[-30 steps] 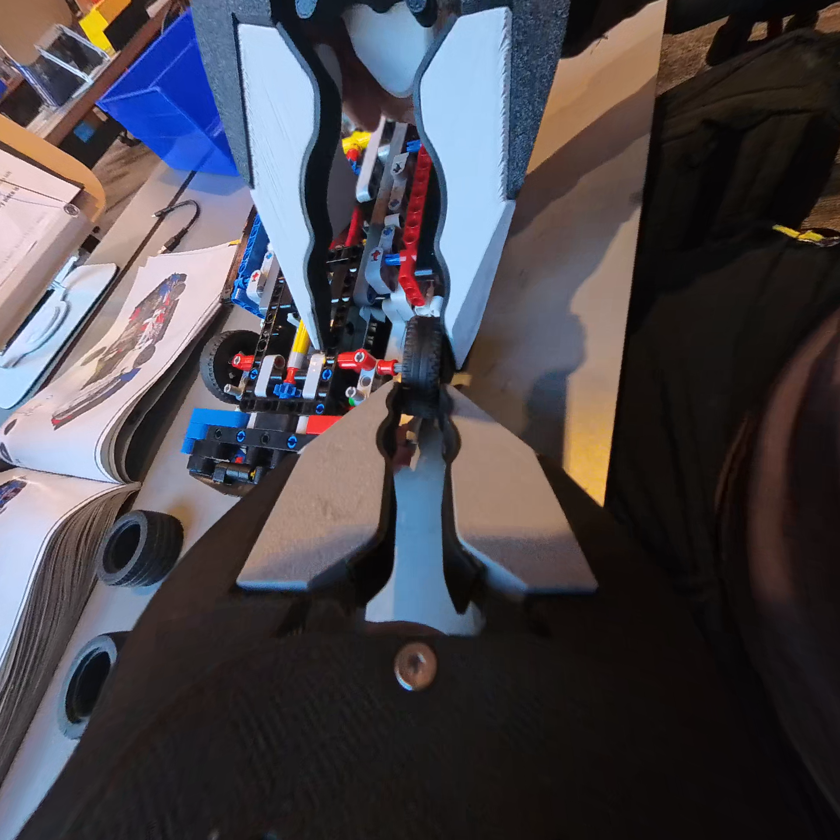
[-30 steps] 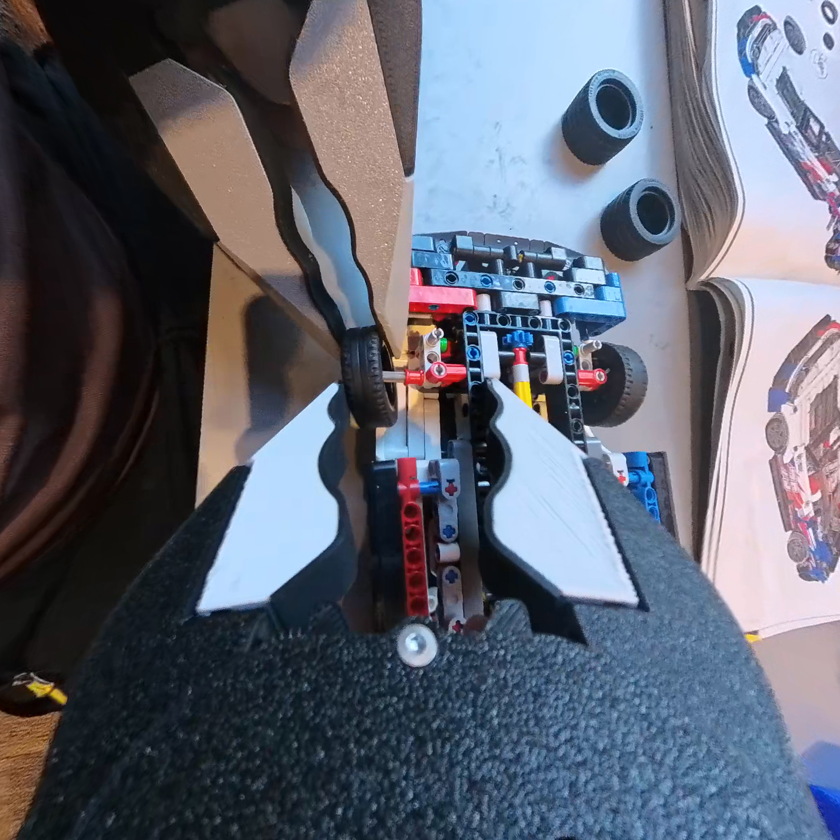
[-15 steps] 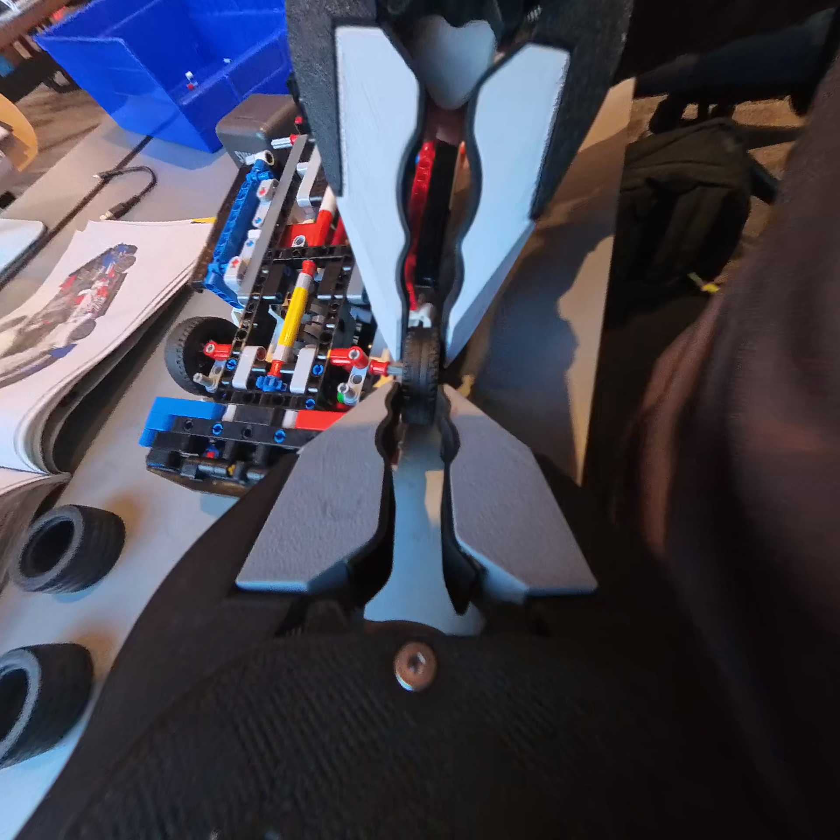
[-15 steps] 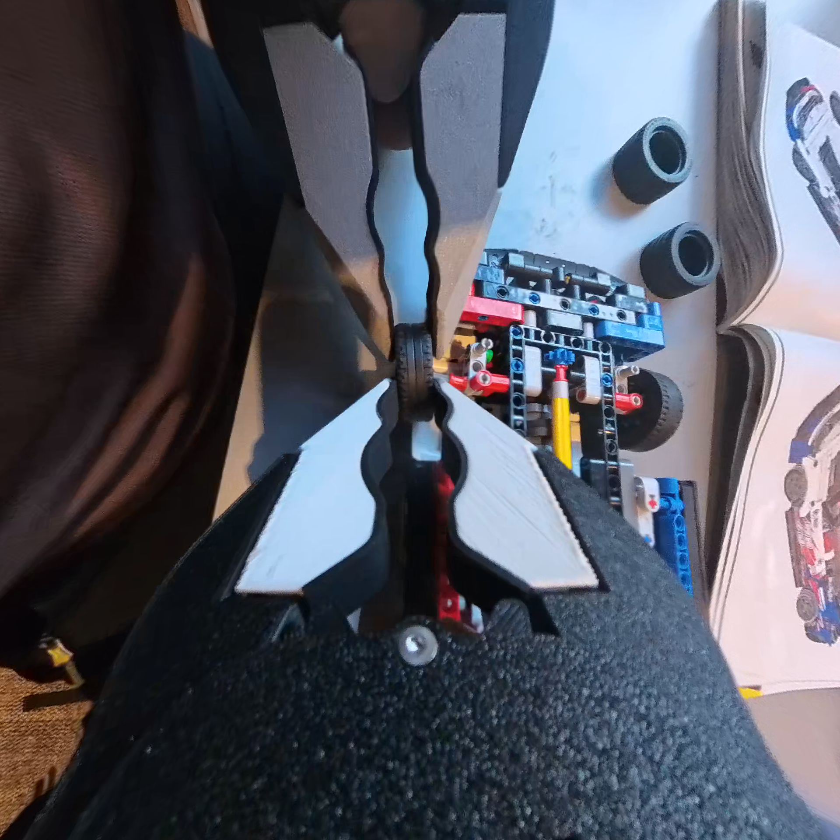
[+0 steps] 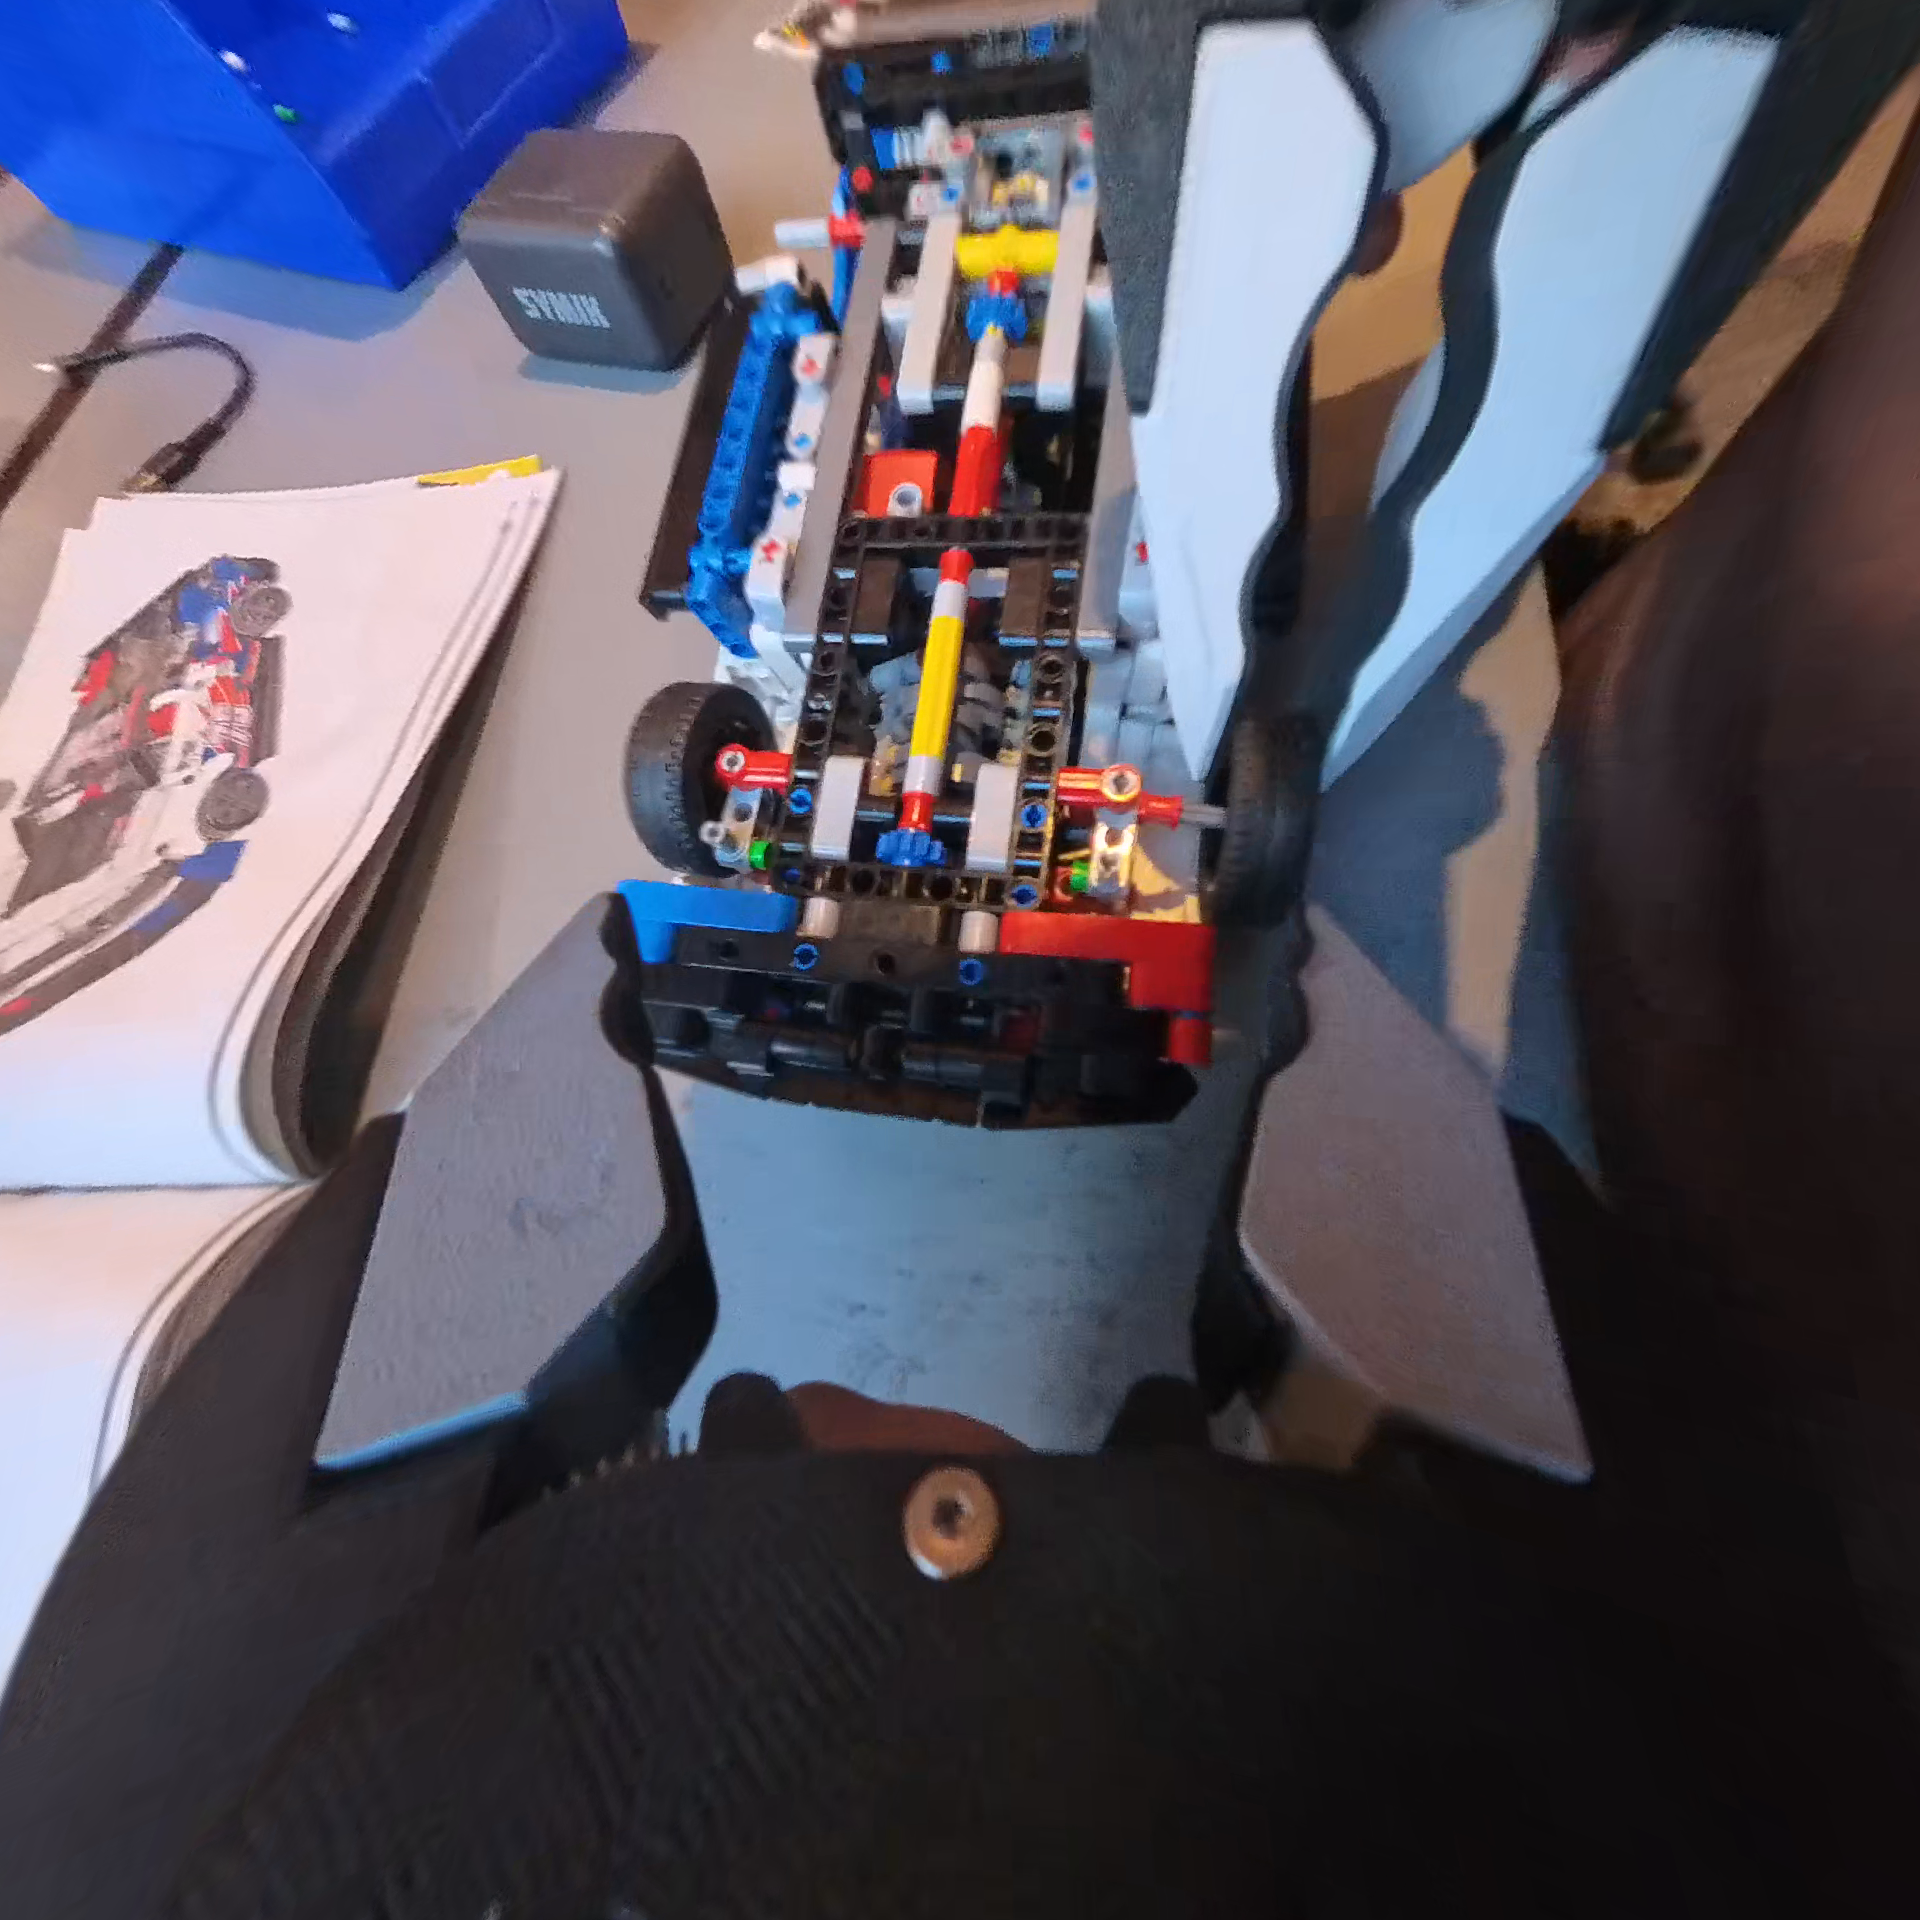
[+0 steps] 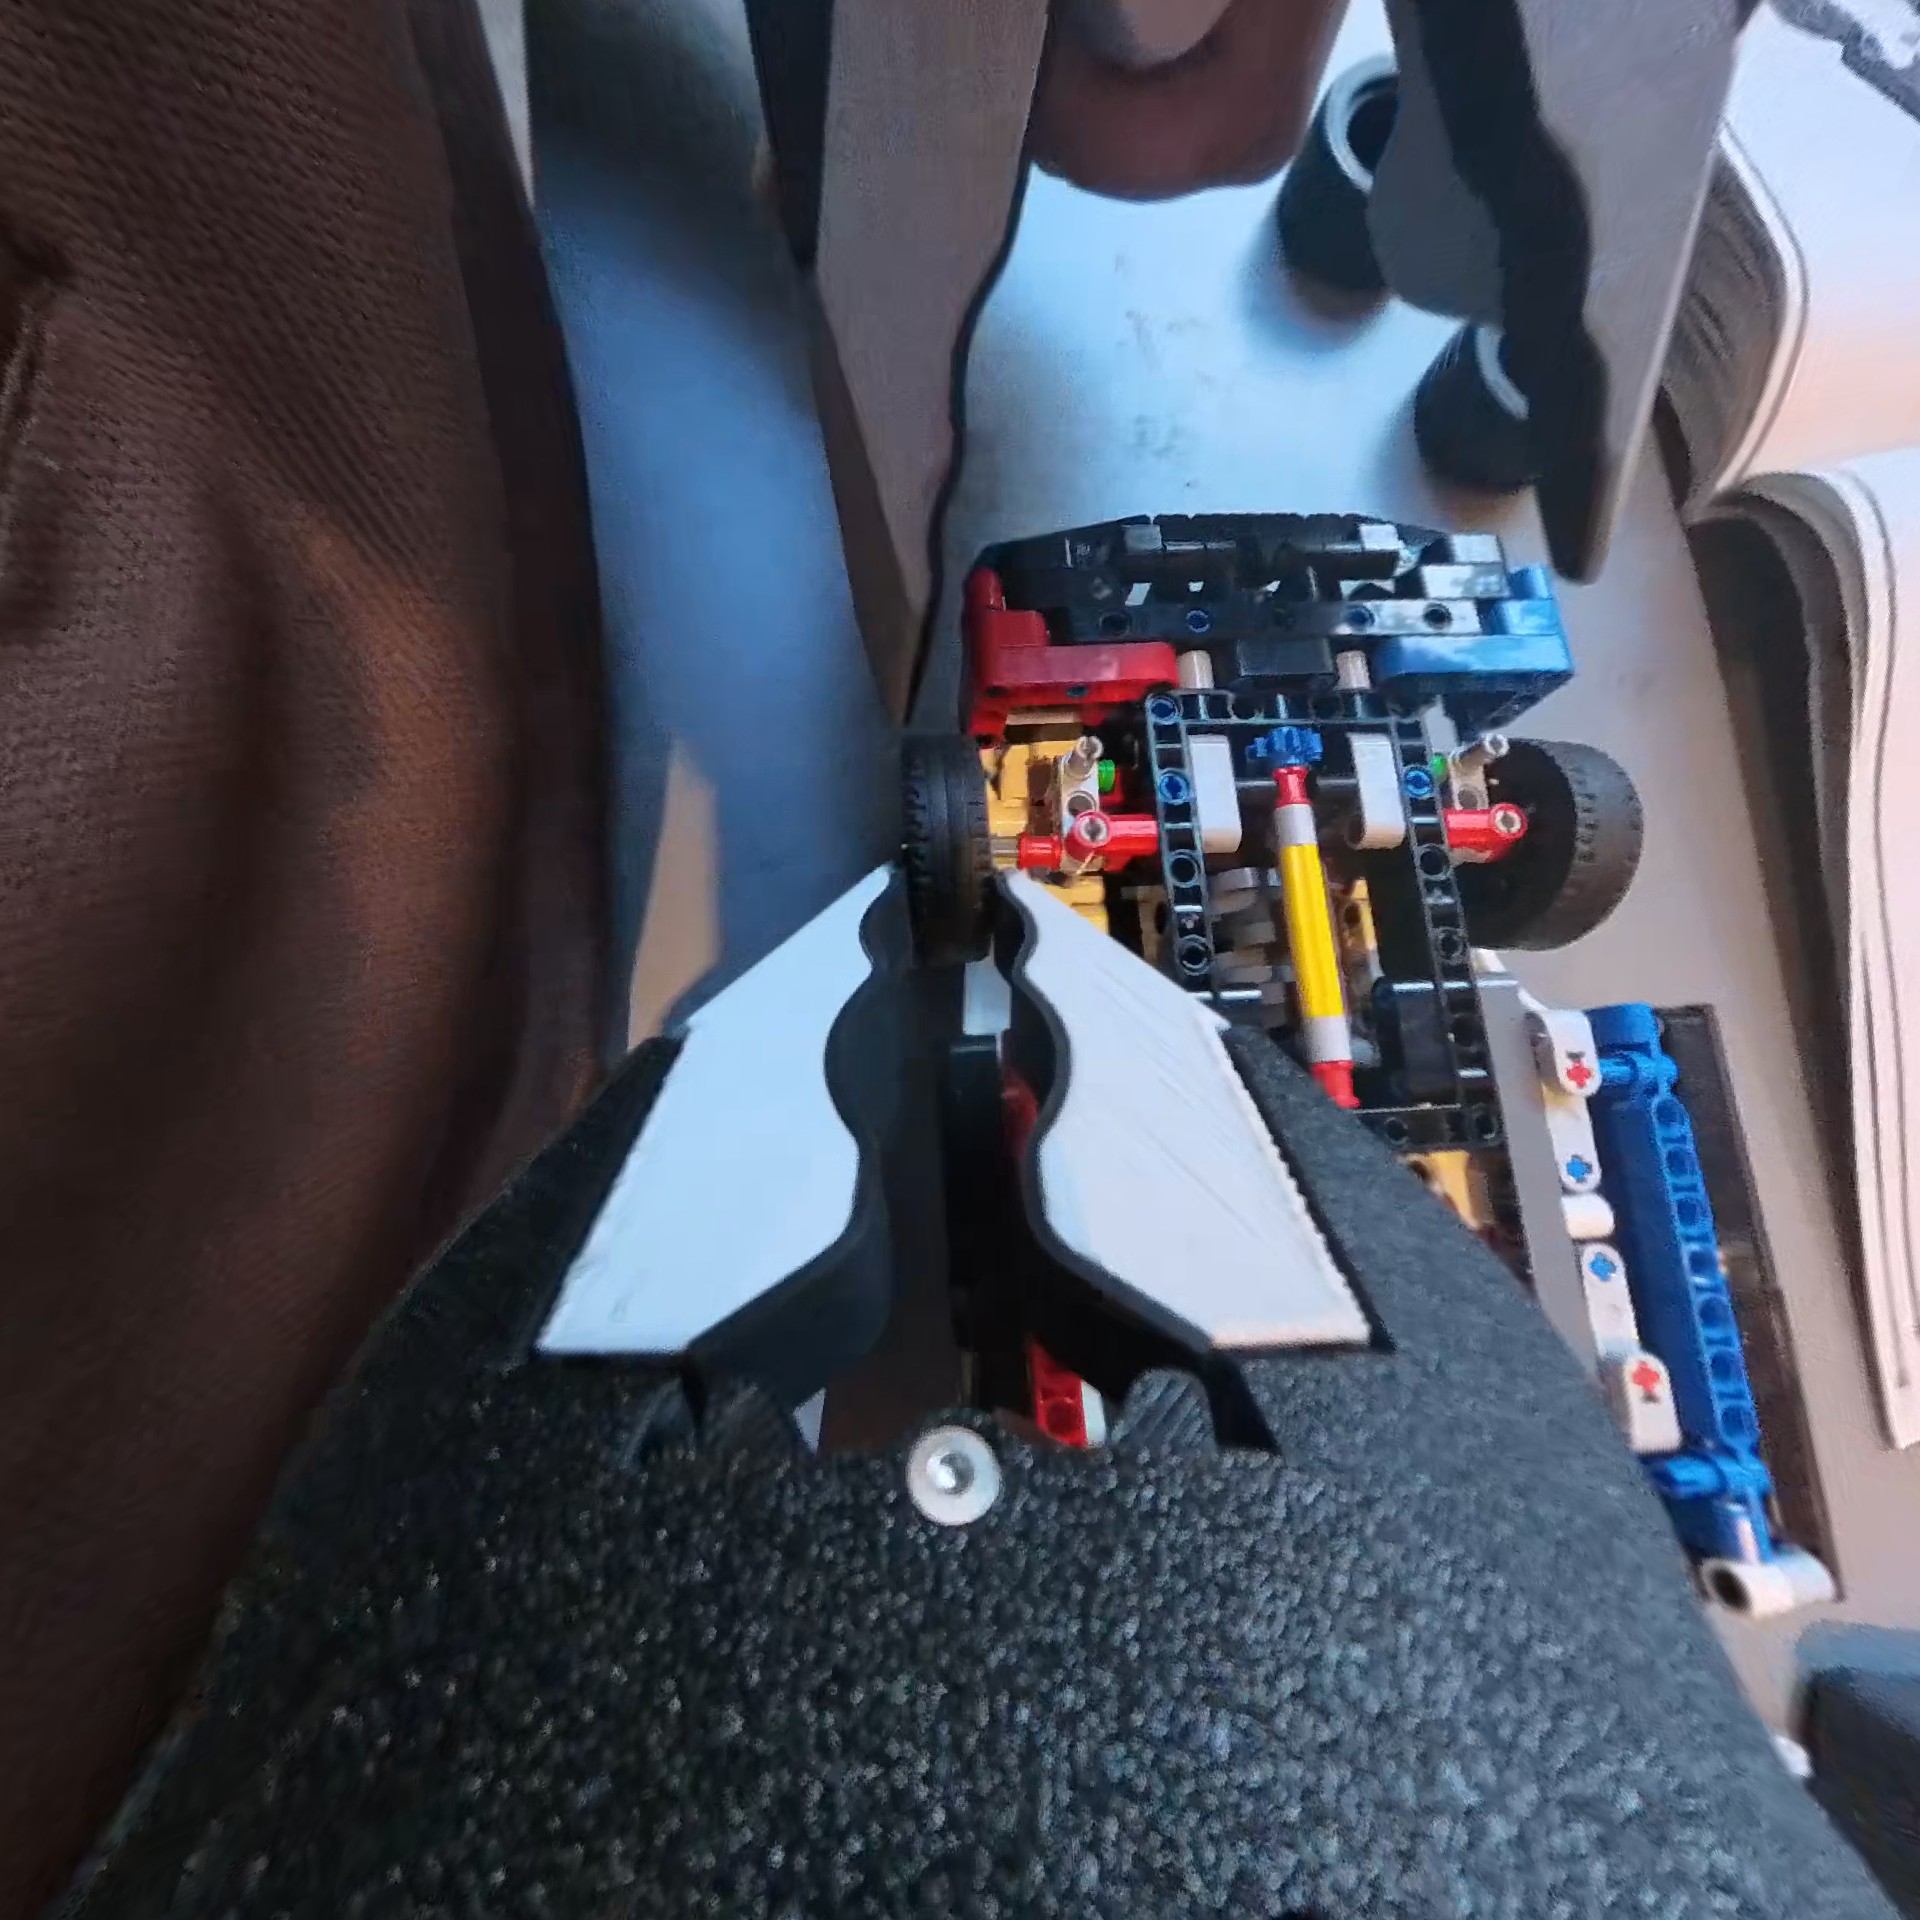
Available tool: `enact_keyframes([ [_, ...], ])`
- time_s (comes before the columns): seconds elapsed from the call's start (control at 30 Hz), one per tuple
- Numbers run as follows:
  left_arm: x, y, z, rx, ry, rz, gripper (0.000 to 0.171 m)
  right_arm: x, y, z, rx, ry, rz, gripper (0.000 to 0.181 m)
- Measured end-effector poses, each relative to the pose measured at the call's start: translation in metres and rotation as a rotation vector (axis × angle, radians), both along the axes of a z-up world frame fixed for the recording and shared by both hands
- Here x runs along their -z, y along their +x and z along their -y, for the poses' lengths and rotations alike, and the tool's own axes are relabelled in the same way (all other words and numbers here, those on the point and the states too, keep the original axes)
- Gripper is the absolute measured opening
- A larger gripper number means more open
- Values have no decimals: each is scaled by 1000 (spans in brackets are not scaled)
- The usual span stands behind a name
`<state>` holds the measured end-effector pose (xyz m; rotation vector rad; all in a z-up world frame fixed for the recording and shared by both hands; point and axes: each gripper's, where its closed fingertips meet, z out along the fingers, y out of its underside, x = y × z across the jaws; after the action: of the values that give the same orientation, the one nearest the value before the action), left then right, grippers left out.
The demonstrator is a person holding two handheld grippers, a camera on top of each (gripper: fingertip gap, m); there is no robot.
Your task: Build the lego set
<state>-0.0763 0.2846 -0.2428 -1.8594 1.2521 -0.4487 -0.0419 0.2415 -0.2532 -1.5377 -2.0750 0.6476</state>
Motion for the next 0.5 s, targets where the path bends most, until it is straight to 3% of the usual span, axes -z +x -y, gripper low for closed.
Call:
enact_keyframes([
  [0.1, 9, 11, -1, 58, -62, 16, 122, 0, -3, -3, 54, -40, 13, 12],
  [0.17, 9, 18, 1, 80, -81, 40, 115, 1, -3, -3, 64, -34, 12, 12],
  [0.5, 20, 20, -3, 100, 6, 18, 108, 0, -5, -3, 80, -86, -2, 12],
])
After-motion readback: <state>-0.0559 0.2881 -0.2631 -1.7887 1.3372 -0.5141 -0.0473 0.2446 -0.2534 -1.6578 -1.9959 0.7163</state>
